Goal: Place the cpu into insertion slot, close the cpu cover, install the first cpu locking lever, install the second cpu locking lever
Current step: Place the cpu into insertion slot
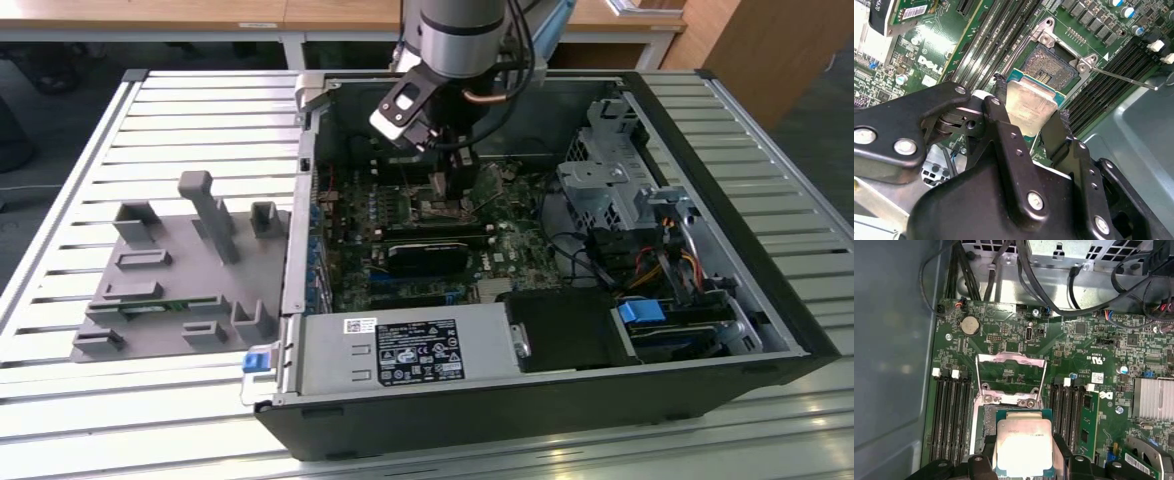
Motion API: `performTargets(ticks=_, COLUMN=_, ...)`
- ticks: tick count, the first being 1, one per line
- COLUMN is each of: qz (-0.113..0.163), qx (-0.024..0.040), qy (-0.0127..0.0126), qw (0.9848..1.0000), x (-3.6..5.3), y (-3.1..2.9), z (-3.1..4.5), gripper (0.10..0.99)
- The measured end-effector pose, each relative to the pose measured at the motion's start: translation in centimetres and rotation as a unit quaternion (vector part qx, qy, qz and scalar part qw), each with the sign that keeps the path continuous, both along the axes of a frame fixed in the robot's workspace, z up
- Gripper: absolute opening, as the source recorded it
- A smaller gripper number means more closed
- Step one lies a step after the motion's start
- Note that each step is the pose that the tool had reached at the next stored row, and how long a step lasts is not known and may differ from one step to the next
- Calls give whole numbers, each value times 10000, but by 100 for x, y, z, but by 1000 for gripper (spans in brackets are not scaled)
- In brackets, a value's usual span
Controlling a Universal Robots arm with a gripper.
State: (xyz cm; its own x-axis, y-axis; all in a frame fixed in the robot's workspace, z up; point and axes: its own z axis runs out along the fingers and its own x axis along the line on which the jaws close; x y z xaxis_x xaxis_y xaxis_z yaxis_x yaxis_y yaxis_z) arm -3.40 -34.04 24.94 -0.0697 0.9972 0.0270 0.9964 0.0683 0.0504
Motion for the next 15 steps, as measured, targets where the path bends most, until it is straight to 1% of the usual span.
performTargets(ticks=15, qz=-2, qx=0, qy=0, qw=10000, x=0, y=0, z=-40, gripper=529)
